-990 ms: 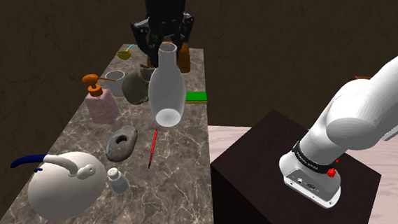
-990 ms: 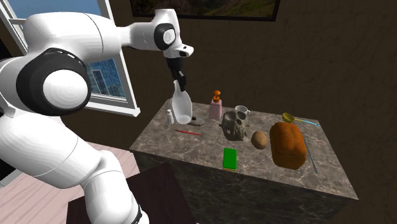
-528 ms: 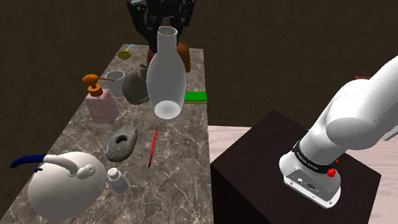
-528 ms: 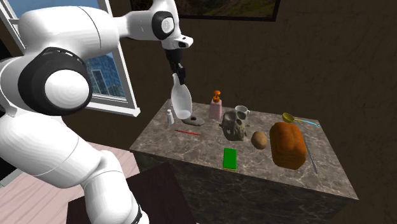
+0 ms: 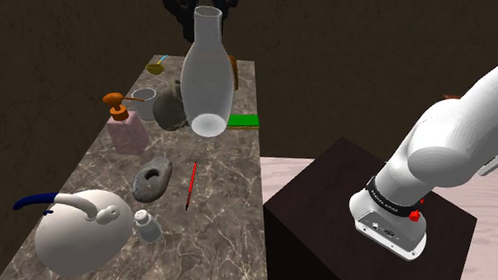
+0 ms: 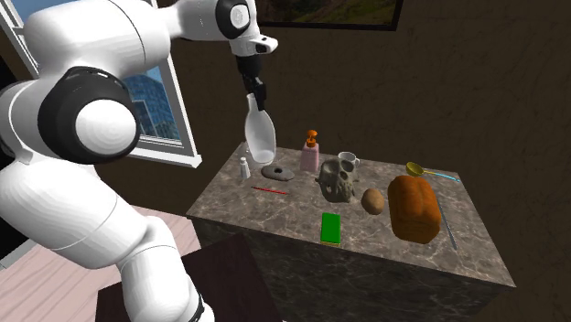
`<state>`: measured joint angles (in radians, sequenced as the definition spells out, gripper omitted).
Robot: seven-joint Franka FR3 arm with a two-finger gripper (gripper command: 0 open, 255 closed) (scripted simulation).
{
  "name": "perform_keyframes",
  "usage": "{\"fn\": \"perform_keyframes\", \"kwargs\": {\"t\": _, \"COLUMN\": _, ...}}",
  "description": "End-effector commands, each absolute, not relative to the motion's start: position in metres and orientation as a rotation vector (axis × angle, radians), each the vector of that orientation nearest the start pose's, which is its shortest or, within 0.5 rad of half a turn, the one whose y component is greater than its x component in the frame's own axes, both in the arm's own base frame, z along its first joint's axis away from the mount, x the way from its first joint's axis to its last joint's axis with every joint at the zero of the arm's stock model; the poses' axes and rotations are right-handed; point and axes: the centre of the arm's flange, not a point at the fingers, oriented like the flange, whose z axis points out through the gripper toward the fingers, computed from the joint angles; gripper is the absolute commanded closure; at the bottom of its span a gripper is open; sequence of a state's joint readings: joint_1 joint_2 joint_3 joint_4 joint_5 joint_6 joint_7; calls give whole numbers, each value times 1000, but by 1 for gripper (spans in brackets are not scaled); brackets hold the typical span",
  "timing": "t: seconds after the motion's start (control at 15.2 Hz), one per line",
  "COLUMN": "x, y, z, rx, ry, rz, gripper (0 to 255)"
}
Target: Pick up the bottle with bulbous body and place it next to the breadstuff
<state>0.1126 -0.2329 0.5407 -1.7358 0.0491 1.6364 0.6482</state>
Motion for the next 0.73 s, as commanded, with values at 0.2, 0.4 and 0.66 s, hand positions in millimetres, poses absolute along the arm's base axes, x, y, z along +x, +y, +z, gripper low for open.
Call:
{"fn": "perform_keyframes", "kwargs": {"t": 0.2, "x": 372, "y": 332, "z": 683, "rx": -3131, "ry": 3, "rz": -193, "gripper": 255}}
{"fn": "perform_keyframes", "kwargs": {"t": 0.4, "x": 372, "y": 332, "z": 699, "rx": -3131, "ry": 3, "rz": -193, "gripper": 255}}
{"fn": "perform_keyframes", "kwargs": {"t": 0.66, "x": 372, "y": 332, "z": 720, "rx": -3131, "ry": 3, "rz": -193, "gripper": 255}}
